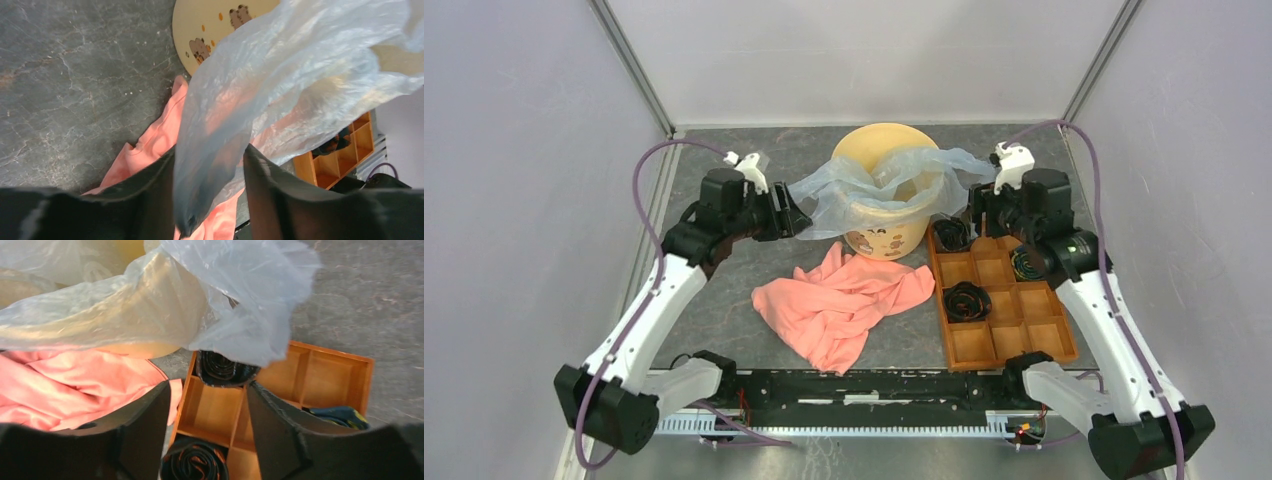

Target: Put the trash bags into the trash bin

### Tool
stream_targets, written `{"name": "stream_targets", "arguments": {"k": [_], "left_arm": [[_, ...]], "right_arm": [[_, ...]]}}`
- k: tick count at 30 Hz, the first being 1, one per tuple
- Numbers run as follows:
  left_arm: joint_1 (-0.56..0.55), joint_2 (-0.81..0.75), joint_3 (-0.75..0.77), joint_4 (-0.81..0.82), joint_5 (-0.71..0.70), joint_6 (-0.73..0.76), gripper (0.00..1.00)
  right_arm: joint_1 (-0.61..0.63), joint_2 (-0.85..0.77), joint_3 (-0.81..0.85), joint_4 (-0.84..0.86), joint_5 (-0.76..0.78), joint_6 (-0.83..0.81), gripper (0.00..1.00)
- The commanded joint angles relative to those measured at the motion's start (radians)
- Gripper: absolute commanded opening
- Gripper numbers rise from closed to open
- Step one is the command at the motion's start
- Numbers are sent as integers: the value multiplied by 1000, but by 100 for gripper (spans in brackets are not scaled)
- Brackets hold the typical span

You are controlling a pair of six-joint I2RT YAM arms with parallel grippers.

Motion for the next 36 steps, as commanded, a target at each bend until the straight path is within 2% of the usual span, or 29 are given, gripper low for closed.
{"name": "stream_targets", "arguments": {"k": [1,4,7,10,15,20,24,26,28,29,33,35,36], "left_arm": [[6,-121,32,-53,-56,24,80],[6,-166,69,-96,-104,58,94],[6,-167,111,-108,-127,87,100],[6,-127,159,-96,-112,98,100],[6,-14,222,-72,-62,110,99],[6,57,259,-76,-39,142,96],[6,99,267,-64,-22,142,87],[6,116,274,-53,-23,136,81],[6,134,286,-50,-50,126,75],[6,144,294,-47,-66,123,72],[6,195,313,-18,-109,103,54],[7,230,336,-19,-126,94,45],[8,244,347,-19,-131,89,41]], "right_arm": [[-3,-37,174,-148,36,-77,74],[-4,-14,273,-142,32,-142,84],[-4,44,363,-94,-29,-203,86],[-3,103,412,-21,-166,-279,86],[-2,218,482,37,-310,-456,83],[-2,330,531,-32,-353,-585,77],[-2,368,514,-1,-351,-586,72],[-2,373,486,50,-359,-550,64],[-1,369,456,115,-326,-496,47],[-2,367,441,156,-312,-463,43],[-2,383,413,259,-259,-376,22],[-3,411,420,285,-199,-340,5],[-3,429,425,296,-170,-322,1]]}}
